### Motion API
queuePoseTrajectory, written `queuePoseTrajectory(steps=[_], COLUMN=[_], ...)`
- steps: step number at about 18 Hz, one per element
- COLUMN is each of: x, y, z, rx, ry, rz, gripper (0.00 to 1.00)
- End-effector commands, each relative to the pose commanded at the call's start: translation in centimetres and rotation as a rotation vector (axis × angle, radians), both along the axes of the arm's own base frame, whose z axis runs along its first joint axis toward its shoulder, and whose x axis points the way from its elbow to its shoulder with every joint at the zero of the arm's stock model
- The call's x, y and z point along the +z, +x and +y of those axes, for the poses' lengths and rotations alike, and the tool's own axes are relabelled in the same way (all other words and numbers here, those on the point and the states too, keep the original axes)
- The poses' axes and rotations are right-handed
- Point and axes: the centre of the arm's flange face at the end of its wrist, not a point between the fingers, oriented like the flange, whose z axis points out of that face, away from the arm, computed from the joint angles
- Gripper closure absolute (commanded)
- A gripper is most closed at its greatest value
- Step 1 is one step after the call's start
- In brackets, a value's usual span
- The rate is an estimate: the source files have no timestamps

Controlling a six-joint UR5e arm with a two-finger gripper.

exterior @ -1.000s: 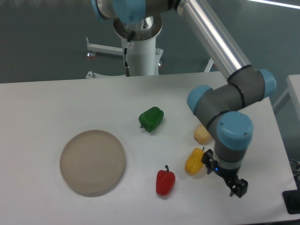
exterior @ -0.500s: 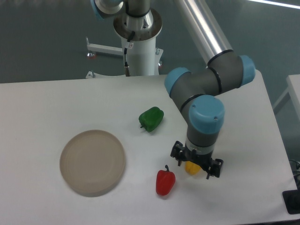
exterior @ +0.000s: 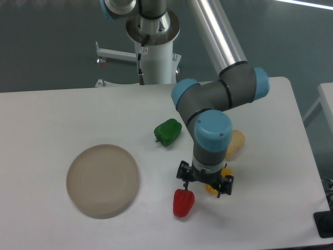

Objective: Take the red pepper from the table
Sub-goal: 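Lower the gripper and close it around the red bell pepper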

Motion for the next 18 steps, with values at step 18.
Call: queuePoseTrajectory(steps=[18], x=[-6.4], y=[2.0], z=[1.1], rx=[0.035], ry=[0.026], rz=[0.019], gripper=[0.00])
